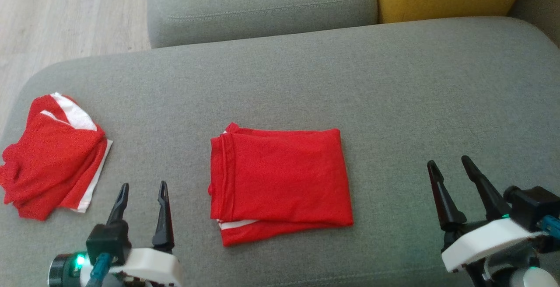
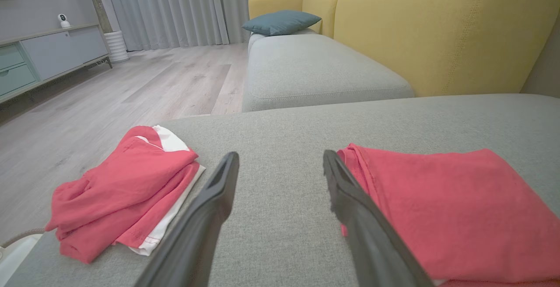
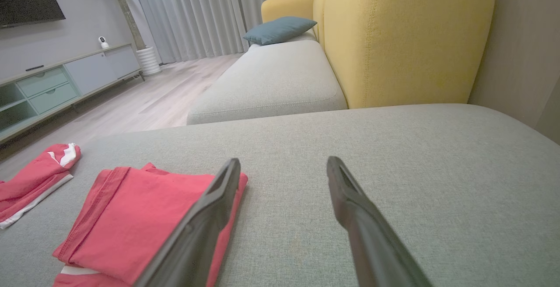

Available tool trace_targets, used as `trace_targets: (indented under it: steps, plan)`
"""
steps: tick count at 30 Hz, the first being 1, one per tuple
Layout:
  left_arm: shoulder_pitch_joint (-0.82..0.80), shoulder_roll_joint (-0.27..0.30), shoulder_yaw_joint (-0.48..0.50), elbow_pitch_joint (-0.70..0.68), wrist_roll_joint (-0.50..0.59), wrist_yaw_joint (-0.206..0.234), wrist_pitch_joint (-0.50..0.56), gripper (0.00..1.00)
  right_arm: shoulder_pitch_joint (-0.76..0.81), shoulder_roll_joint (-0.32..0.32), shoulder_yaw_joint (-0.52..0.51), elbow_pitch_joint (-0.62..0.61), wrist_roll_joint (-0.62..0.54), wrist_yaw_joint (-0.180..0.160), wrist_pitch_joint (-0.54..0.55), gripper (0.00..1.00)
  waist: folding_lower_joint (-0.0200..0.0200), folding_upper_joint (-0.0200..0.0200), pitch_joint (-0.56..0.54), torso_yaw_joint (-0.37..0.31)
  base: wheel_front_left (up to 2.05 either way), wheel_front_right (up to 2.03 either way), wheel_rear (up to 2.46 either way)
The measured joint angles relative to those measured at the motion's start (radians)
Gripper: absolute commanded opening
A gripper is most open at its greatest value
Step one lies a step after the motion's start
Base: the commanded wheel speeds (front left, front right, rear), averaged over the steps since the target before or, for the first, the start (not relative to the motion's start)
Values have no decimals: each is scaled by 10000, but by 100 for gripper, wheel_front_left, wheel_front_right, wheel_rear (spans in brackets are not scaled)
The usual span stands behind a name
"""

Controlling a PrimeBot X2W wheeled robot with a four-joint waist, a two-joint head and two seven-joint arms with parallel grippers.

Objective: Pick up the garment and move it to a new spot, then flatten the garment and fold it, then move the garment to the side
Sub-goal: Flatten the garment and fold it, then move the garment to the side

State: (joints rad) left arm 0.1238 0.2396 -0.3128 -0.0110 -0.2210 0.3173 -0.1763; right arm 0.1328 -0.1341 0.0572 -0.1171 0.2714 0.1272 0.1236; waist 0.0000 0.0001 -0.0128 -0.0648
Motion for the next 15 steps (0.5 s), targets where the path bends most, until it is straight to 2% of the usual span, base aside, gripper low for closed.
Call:
trace_targets:
  steps: [15]
  plan:
    - [-35, 54, -123, -56, 2, 50, 25, 100, -7, 33, -232, 21, -2, 0, 19, 100, 0, 0, 165, 258, 0, 0, 0]
